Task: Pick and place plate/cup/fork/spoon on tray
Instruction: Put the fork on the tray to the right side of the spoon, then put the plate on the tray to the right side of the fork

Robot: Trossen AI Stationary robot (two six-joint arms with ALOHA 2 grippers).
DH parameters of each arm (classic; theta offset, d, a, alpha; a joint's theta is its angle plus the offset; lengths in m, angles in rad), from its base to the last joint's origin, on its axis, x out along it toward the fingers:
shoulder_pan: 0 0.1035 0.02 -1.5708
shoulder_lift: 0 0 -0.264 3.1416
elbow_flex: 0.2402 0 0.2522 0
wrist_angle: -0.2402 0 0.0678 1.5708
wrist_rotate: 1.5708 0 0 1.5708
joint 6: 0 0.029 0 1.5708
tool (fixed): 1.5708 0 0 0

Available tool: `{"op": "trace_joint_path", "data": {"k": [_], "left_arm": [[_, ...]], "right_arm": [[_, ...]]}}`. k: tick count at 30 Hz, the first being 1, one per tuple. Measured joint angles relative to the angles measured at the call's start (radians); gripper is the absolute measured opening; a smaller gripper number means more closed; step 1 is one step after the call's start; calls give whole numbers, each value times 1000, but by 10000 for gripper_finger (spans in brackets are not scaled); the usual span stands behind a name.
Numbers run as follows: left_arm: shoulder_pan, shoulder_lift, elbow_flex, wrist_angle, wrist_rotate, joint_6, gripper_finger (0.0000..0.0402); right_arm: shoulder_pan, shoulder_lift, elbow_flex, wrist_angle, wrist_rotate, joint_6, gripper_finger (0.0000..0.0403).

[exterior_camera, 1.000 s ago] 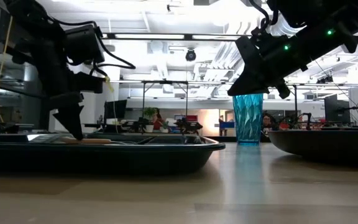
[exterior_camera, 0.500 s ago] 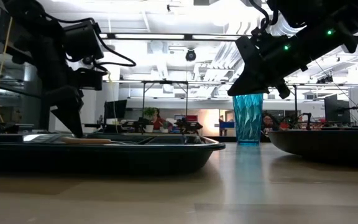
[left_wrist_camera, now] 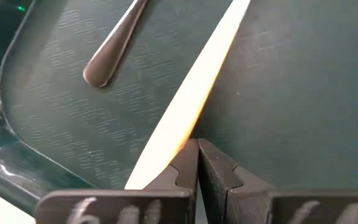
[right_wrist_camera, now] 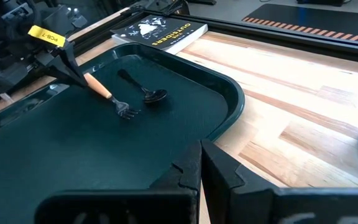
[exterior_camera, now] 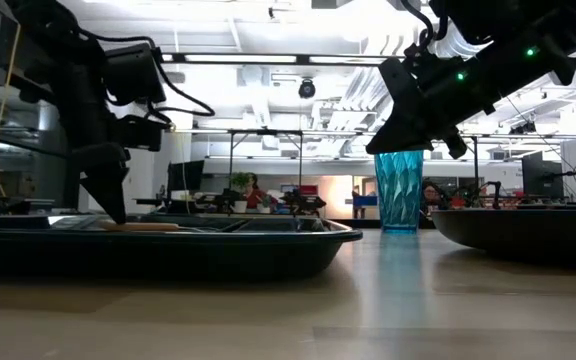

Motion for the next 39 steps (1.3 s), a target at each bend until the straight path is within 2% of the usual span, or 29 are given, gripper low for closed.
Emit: {"op": "trace_joint_path", "data": {"k": [19,27,29,31,34,39], "left_arm": [[56,0,1,-2,-29,25,0],[30,-51,118,-75,5,25,0],[11,-94,143,-49,13,15,0],[-12,-147,141,11,70,-4,0],[-50,-243,99,124,163,-50,0],[-118,-377,4,321,175,-131,0]], "right_arm": [[0,0,0,2,0,0,0],[-9,0,0,32,11,-10,0],[-21,-15,0,33,-18,-19,0],[-37,-52,0,21,-89,-24,0],[-72,-147,52,-190,-226,4,10],[-66,-229,223,-803,-305,143,79]]}}
